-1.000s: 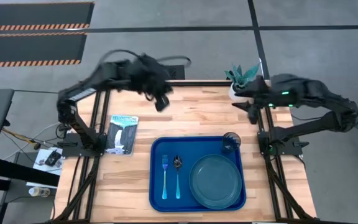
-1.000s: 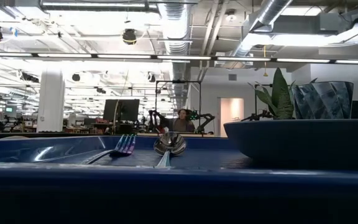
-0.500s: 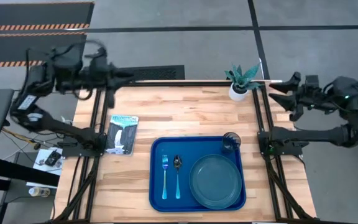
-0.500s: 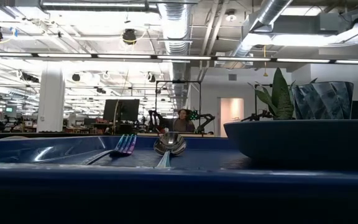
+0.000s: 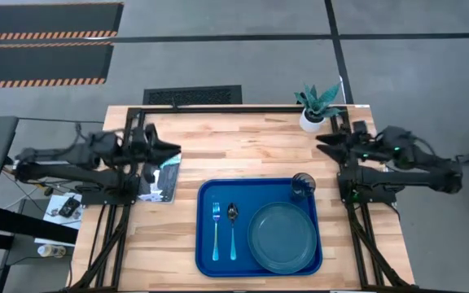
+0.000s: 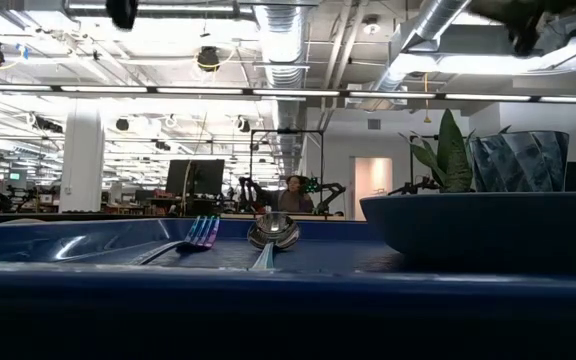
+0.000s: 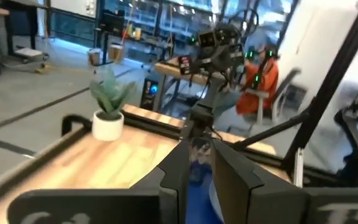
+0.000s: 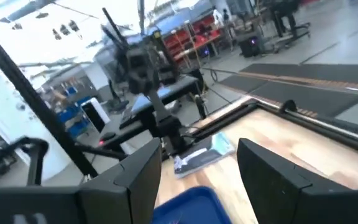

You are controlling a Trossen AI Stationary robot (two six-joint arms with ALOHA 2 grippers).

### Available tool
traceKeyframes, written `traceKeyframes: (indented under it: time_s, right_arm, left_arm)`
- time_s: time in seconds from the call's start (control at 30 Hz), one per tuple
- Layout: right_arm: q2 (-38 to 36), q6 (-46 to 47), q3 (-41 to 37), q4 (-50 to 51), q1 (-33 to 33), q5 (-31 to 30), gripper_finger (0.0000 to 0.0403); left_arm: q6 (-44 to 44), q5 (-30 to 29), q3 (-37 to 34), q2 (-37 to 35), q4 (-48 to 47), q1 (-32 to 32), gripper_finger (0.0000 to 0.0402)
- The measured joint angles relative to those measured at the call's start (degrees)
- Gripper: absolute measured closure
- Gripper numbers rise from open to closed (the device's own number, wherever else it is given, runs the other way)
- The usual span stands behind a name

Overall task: Pick and place plate/cup/fork/spoon on tray
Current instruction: Return to Home Position

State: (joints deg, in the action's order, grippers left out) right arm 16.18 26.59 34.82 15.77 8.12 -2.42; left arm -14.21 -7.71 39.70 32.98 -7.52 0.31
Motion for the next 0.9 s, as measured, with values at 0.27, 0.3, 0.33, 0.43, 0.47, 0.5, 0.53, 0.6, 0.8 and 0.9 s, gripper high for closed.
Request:
traceKeyframes:
  time_s: [0.27, 0.3, 0.33, 0.43, 0.47, 0.5, 0.53, 0.6, 0.8, 0.9]
  right_arm:
    - [-1.70, 3.43, -8.75, -8.08, 2.74, 1.68, 0.0171]
    - [-2.27, 3.26, -8.96, -8.06, 3.59, 2.31, 0.0171]
    - [-2.87, 2.45, -9.02, -7.90, 4.47, 2.79, 0.0171]
    - [-5.45, -1.45, -9.02, -7.10, 7.41, 4.94, 0.0171]
    - [-6.43, -2.69, -9.01, -7.02, 8.41, 5.80, 0.0171]
    - [-7.50, -3.67, -8.99, -6.38, 9.39, 6.52, 0.0171]
    - [-8.55, -3.92, -9.01, -5.36, 10.36, 7.00, 0.0171]
    - [-10.53, -3.47, -10.06, -5.23, 12.04, 7.47, 0.0171]
    - [-15.93, 6.59, -26.07, -22.15, 14.43, 12.29, 0.0171]
    - [-14.90, 10.69, -34.46, -34.88, 14.24, 13.54, 0.0171]
  left_arm:
    - [-8.88, -11.50, -20.43, -14.16, 9.19, -4.94, 0.0348]
    - [-9.01, -12.31, -21.20, -16.07, 8.27, -5.21, 0.0348]
    - [-9.02, -13.06, -21.52, -18.09, 7.23, -5.32, 0.0348]
    - [-8.31, -15.22, -21.97, -24.55, 3.69, -5.34, 0.0348]
    - [-7.83, -15.78, -22.10, -26.71, 2.49, -5.34, 0.0348]
    - [-7.27, -16.23, -22.14, -28.75, 1.36, -5.34, 0.0348]
    - [-6.85, -16.74, -22.16, -30.92, -0.19, -5.34, 0.0348]
    - [-6.58, -18.18, -22.08, -33.05, -2.45, -5.37, 0.0348]
    - [-8.94, -20.23, -23.77, -31.00, -4.36, -5.37, 0.0348]
    - [-10.69, -20.49, -25.70, -31.17, -2.34, -5.37, 0.0348]
